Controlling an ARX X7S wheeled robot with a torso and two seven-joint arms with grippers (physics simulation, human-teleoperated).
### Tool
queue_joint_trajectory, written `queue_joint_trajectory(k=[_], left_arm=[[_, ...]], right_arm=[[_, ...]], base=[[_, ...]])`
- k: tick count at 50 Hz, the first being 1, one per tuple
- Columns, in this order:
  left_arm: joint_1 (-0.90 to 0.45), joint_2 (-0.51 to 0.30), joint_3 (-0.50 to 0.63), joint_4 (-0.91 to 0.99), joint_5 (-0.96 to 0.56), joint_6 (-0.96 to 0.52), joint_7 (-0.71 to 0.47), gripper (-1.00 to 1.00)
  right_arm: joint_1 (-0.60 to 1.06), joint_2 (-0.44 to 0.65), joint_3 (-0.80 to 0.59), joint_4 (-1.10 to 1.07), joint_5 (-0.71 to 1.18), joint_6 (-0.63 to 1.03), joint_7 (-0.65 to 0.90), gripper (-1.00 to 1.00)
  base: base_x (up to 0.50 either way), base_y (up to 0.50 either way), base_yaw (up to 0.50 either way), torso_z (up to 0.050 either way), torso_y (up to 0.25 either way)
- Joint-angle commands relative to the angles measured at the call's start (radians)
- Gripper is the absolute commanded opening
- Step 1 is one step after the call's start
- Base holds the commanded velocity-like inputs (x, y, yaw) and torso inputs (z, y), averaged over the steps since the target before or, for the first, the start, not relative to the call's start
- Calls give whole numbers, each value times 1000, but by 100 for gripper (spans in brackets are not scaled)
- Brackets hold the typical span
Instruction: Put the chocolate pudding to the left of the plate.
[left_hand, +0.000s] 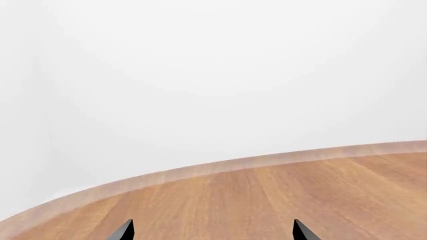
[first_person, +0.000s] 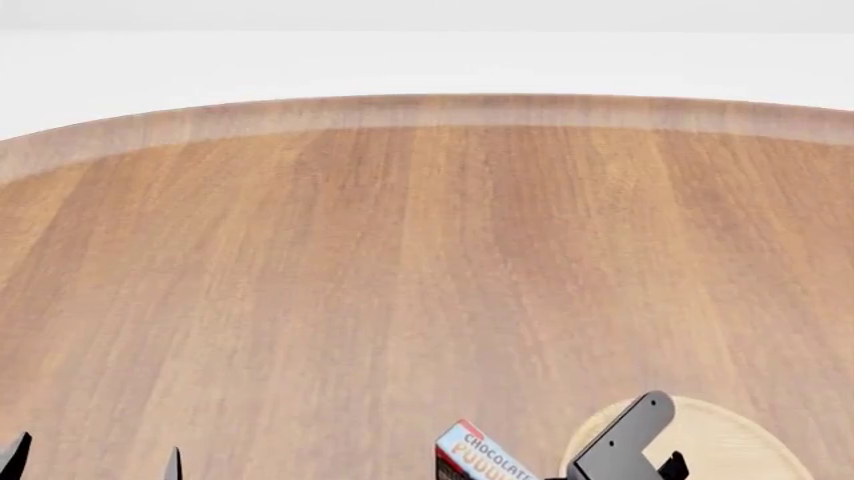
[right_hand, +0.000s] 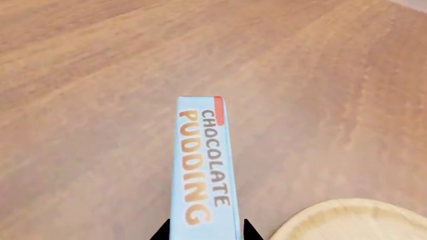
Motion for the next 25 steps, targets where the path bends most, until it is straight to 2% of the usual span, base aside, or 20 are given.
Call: queue_joint_trajectory(k=[1,25], left_arm=[[-2,-2,2,-1,-1,0,-2,100],[-2,-6,8,-5,-2,6,-6,100]], right_arm=[[14,-26,-2,80,-25,-50,-16,-100],[21,-59,-17,182,-51,-96,-15,-100]], base=[[0,0,0,0,0],[0,0,0,0,0]])
